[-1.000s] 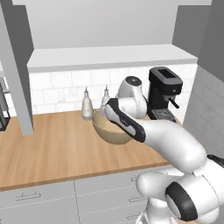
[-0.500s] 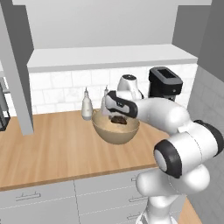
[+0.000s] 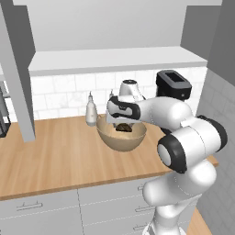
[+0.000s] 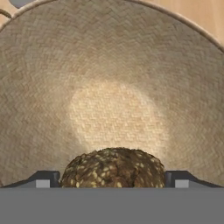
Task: Open the cabinet, pick up the bread from the cabinet and place it in the basket. Then move the basket to the dining counter.
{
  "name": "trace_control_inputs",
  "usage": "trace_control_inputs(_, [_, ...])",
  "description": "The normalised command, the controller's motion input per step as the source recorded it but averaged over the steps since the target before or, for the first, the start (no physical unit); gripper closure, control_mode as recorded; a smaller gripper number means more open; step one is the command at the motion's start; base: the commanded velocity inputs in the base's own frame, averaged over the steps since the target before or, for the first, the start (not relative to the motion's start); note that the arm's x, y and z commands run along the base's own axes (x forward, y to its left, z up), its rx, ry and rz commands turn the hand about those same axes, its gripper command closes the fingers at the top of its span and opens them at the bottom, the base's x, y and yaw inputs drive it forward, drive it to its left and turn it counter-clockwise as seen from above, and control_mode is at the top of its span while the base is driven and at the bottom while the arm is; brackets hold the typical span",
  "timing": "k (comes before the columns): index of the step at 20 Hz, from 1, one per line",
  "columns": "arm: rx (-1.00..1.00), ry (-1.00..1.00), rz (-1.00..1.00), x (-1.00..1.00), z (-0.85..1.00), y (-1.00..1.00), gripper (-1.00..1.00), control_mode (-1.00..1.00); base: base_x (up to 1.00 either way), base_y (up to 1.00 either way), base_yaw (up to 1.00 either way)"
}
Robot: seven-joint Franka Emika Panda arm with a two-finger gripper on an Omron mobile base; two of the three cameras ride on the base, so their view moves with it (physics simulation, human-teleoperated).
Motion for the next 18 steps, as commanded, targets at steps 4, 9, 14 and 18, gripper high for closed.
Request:
trace_control_inputs(4, [0.0,0.0,0.0,0.0,-0.18,0.0,1.0,-1.0,0.0,0.0,0.0])
trace_control_inputs(9, [0.0,0.0,0.0,0.0,-0.01,0.0,-1.0,-1.0,0.0,0.0,0.0])
trace_control_inputs(14, [0.0,0.0,0.0,0.0,0.0,0.0,-1.0,-1.0,0.0,0.0,0.0])
trace_control_inputs(18, [0.0,0.0,0.0,0.0,0.0,0.0,-1.0,-1.0,0.0,0.0,0.0])
